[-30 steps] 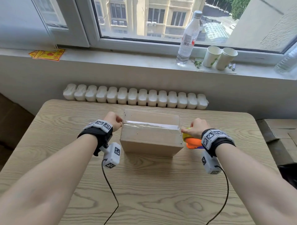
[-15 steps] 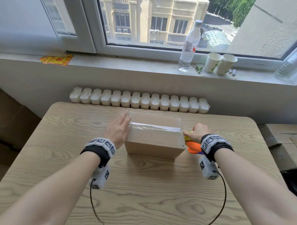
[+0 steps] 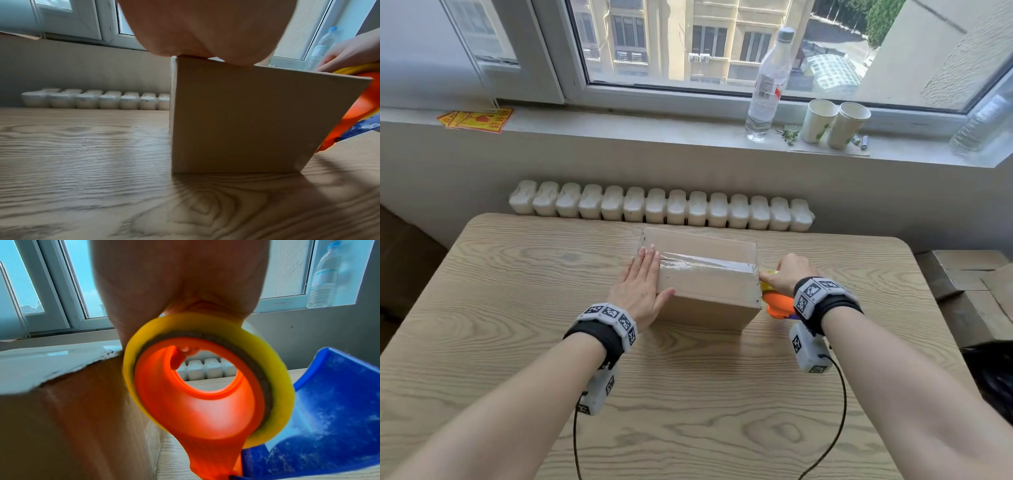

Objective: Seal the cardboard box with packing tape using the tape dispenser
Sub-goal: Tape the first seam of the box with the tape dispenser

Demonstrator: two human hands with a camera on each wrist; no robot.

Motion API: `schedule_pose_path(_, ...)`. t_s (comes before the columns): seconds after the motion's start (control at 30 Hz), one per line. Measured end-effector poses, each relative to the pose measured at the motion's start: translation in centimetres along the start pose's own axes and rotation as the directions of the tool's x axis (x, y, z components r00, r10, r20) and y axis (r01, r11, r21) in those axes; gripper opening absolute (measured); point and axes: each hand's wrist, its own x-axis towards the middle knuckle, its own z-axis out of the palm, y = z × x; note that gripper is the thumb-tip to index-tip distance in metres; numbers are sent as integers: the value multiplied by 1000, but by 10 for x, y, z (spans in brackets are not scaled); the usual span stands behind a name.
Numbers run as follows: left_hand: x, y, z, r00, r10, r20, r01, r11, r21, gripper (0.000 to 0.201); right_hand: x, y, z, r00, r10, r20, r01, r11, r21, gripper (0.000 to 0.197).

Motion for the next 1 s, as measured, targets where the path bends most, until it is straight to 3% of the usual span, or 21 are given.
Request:
schedule_pose_path(0.13, 7, 19, 3, 993, 116, -7, -116, 993, 14, 87, -2, -1, -1, 1000, -9, 0, 9, 1000, 10, 52)
schedule_pose_path(0.33, 19, 66, 2, 980, 194, -38, -195, 980, -23, 69, -4, -5, -1, 999, -36, 23, 35, 998, 45, 47)
schedule_pose_path(0.47, 23, 87, 1, 970, 240, -29, -241, 971, -11, 69, -6, -5, -3, 999, -43, 24, 42, 999, 33, 47)
schedule_pose_path(1.0, 23, 103, 0, 927, 373, -48, -371, 928, 33, 75, -8, -23, 11, 995, -94, 38, 86, 982, 169, 48)
